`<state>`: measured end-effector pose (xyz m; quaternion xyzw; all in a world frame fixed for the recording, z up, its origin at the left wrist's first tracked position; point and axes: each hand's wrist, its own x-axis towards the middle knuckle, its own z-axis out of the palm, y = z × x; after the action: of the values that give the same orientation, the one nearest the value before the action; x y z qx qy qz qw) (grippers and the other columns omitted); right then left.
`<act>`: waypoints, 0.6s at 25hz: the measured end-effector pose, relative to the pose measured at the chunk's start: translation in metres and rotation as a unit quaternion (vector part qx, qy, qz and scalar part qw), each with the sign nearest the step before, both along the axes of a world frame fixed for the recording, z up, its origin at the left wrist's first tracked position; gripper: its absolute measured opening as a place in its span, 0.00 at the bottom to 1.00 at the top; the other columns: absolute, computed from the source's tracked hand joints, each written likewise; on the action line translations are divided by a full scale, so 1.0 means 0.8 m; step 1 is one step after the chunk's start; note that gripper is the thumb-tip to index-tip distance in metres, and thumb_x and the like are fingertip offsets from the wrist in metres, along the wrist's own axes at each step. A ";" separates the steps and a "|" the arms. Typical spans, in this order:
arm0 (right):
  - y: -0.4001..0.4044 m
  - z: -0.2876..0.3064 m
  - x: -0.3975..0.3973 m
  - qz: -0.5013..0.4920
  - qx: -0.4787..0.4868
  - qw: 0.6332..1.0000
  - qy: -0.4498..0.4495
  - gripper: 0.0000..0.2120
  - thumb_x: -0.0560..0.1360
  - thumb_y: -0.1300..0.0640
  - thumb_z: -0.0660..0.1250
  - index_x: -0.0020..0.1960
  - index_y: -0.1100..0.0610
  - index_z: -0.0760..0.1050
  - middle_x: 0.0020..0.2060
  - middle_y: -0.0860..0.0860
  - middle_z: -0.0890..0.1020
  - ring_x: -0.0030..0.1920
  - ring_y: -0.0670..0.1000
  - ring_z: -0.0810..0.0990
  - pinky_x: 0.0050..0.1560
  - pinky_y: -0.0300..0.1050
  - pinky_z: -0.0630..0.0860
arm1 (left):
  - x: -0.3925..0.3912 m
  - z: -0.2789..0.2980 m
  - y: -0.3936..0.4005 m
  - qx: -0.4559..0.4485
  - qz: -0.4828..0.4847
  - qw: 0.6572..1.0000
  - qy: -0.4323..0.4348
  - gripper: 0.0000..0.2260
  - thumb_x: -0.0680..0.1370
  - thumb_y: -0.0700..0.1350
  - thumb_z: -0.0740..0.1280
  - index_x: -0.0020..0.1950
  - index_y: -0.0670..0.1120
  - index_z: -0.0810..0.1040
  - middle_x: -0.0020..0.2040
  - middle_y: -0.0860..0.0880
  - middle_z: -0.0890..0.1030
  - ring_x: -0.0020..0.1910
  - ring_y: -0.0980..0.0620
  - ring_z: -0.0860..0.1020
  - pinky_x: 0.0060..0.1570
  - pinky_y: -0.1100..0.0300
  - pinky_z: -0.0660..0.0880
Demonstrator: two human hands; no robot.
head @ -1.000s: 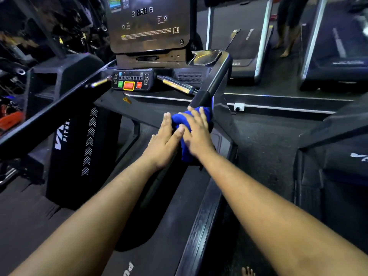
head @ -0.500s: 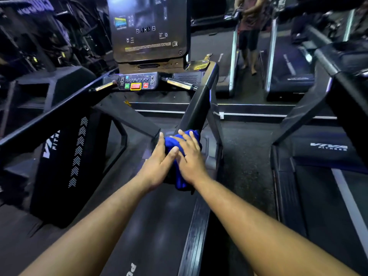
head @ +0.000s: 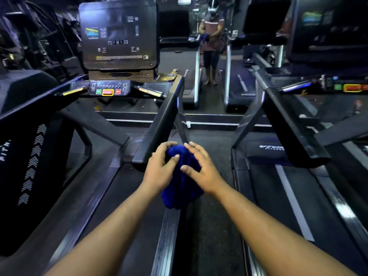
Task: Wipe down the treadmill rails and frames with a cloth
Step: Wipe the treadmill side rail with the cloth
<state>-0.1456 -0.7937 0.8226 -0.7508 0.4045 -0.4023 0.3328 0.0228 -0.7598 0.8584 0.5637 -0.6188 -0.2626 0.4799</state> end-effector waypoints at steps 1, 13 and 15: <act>-0.003 0.003 -0.025 -0.024 0.026 0.999 0.005 0.34 0.75 0.39 0.67 0.77 0.46 0.61 0.76 0.48 0.61 0.77 0.45 0.57 0.76 0.41 0.52 | -0.011 0.002 -0.002 0.019 -0.060 0.993 0.097 0.14 0.74 0.43 0.67 0.59 0.54 0.75 0.54 0.55 0.80 0.53 0.56 0.77 0.65 0.46 0.71; 0.065 0.011 -0.273 -0.205 0.092 0.974 -0.015 0.15 0.67 0.50 0.80 0.42 0.52 0.73 0.34 0.44 0.79 0.35 0.42 0.75 0.40 0.42 0.73 | -0.223 -0.044 -0.022 0.162 -0.217 0.961 0.054 0.26 0.64 0.59 0.77 0.56 0.46 0.81 0.51 0.46 0.86 0.47 0.55 0.82 0.55 0.46 0.80; 0.068 0.015 -0.303 -0.266 0.072 0.961 0.027 0.18 0.65 0.45 0.79 0.43 0.49 0.73 0.36 0.43 0.80 0.37 0.40 0.77 0.41 0.41 0.74 | -0.250 -0.041 -0.038 0.134 -0.224 0.965 0.034 0.21 0.65 0.57 0.77 0.51 0.46 0.83 0.46 0.47 0.86 0.44 0.54 0.82 0.52 0.43 0.80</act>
<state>-0.3879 -0.7392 0.8347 -0.6009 0.6262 -0.4259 0.2558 -0.1771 -0.7899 0.8258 0.4605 -0.6721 -0.4627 0.3495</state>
